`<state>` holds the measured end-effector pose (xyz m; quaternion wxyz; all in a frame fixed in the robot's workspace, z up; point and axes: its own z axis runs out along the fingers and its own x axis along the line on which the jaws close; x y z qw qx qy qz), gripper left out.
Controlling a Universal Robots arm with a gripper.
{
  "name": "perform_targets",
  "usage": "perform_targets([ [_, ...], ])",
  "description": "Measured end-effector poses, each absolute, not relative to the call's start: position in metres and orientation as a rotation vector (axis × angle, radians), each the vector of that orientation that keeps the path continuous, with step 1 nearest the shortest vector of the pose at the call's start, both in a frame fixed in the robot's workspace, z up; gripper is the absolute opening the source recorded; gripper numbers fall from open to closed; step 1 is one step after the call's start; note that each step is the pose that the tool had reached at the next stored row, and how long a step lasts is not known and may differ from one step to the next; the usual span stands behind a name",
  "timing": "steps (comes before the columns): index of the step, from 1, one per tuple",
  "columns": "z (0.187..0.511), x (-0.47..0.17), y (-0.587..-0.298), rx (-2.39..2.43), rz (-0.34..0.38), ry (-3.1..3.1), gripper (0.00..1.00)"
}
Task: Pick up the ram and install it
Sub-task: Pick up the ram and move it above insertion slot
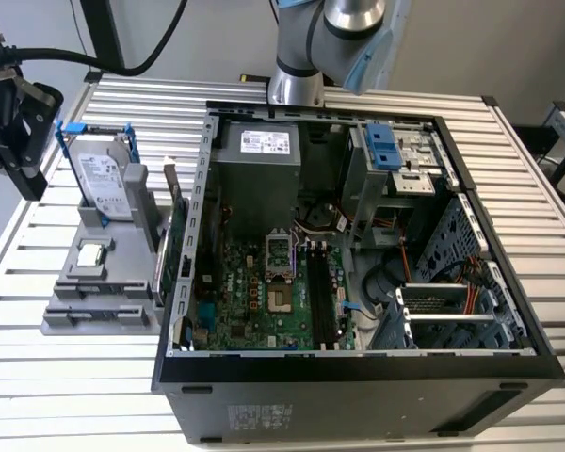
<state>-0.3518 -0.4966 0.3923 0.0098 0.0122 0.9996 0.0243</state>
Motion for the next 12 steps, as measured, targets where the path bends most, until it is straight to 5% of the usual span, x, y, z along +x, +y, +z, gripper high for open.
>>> perform_targets([
  [12,0.3941,-0.3521,-0.4966,-0.052,0.075,3.122,0.0],
])
